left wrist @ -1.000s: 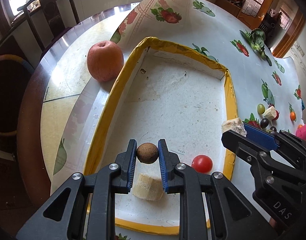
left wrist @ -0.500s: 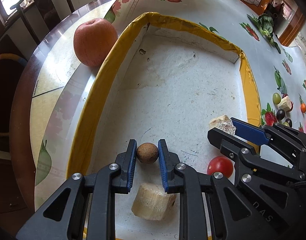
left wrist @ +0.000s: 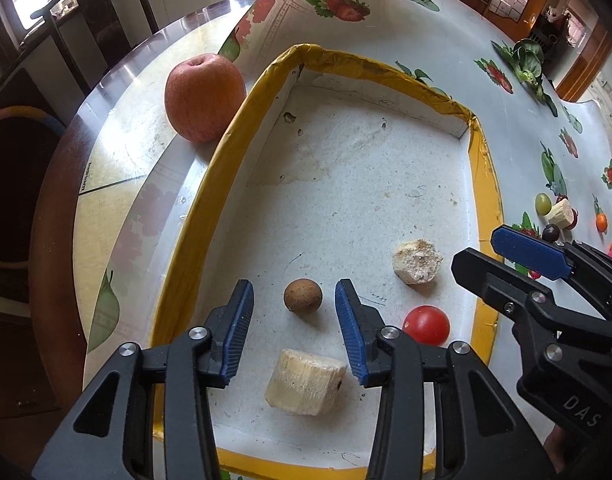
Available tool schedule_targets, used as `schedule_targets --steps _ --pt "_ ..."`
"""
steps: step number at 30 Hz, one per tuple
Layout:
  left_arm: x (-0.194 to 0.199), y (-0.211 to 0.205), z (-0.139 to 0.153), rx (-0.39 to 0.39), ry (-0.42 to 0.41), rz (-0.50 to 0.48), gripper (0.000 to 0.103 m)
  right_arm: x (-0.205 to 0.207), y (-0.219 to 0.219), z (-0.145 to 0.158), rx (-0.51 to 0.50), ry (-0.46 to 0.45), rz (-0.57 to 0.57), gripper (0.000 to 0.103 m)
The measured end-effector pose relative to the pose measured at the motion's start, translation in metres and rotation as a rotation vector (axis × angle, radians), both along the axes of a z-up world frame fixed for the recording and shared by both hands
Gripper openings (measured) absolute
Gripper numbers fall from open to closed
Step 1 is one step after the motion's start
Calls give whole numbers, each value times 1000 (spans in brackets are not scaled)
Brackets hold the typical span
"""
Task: Organize fruits
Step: 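Open the left tool dropping the ball while the right tool releases the cake, then move both tools back toward the remaining fruit cluster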
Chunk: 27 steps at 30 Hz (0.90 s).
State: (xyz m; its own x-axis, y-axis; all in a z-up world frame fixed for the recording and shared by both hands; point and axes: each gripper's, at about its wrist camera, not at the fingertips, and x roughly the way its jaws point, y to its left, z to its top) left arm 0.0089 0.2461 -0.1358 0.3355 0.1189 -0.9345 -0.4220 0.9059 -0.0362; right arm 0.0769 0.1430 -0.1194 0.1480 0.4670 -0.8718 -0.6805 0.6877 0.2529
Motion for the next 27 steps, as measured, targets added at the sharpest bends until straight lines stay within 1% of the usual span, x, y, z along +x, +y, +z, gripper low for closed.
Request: schedule_targets --steps 5,12,19,27 --pt "-7 -6 15 8 -23 -8 40 -5 -22 22 31 -17 -36 47" --pt "-11 -29 37 22 -54 -44 40 -13 -65 46 48 -43 -102 47" --pt "-8 -59 52 25 -82 -99 40 -21 -119 57 40 -55 -192 47" --pt "-1 -93 61 15 -95 -163 40 -24 -175 65 31 -65 -278 47"
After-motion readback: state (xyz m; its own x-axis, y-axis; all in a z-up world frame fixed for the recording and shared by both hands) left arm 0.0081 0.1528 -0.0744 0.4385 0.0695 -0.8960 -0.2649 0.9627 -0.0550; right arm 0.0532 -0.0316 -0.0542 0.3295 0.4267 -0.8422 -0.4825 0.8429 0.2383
